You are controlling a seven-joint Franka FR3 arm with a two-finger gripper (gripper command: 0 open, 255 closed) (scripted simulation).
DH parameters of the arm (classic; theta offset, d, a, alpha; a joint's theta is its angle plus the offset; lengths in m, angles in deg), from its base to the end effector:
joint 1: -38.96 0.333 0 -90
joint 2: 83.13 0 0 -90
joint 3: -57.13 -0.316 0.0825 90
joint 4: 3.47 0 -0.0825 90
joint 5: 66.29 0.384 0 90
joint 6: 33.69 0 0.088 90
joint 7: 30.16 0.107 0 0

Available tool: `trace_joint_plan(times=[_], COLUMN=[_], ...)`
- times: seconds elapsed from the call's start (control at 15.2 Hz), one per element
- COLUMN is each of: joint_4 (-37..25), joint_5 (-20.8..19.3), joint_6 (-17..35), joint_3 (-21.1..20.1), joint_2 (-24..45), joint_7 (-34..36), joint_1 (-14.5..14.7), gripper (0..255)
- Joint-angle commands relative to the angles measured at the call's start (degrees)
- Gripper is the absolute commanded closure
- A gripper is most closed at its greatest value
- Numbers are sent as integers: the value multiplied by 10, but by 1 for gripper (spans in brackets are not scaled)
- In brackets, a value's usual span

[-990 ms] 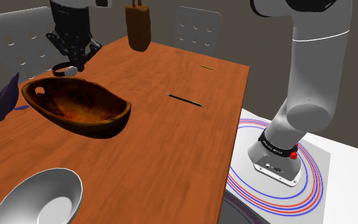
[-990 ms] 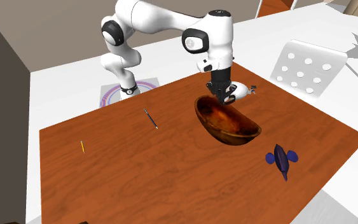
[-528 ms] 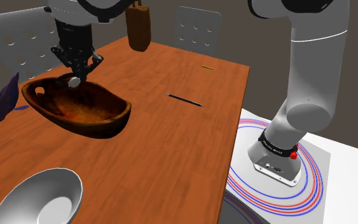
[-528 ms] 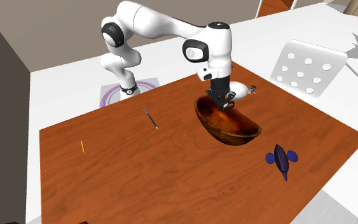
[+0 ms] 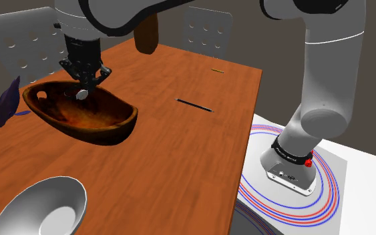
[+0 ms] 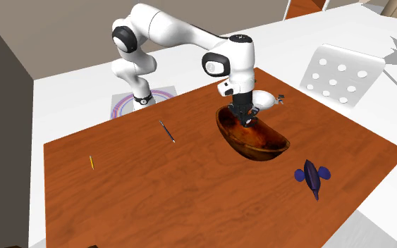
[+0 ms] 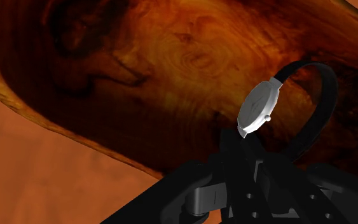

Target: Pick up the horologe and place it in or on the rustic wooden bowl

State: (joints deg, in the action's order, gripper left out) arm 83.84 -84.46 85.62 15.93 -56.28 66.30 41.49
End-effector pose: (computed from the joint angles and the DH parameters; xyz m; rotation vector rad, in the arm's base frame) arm 0.5596 0.4042 0.4611 -2.6622 1.2516 -0.0995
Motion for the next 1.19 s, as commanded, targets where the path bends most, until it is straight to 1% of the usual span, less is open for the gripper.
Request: trace_joint_plan(times=[0.0, 0.2, 0.26, 0.59, 0.86, 1.12], joint_4=[0, 0, 0, 0, -28, -28], joint_5=[0, 0, 0, 0, 24, 24], joint_6=[0, 0, 0, 0, -54, -54], joint_3=[0, 0, 0, 0, -13, -13], joint_2=[0, 0, 0, 0, -32, -32], joint_7=[0, 0, 0, 0, -14, -14], joint_1=[0, 0, 0, 0, -11, -11], gripper=[255, 255, 0, 0, 0, 0])
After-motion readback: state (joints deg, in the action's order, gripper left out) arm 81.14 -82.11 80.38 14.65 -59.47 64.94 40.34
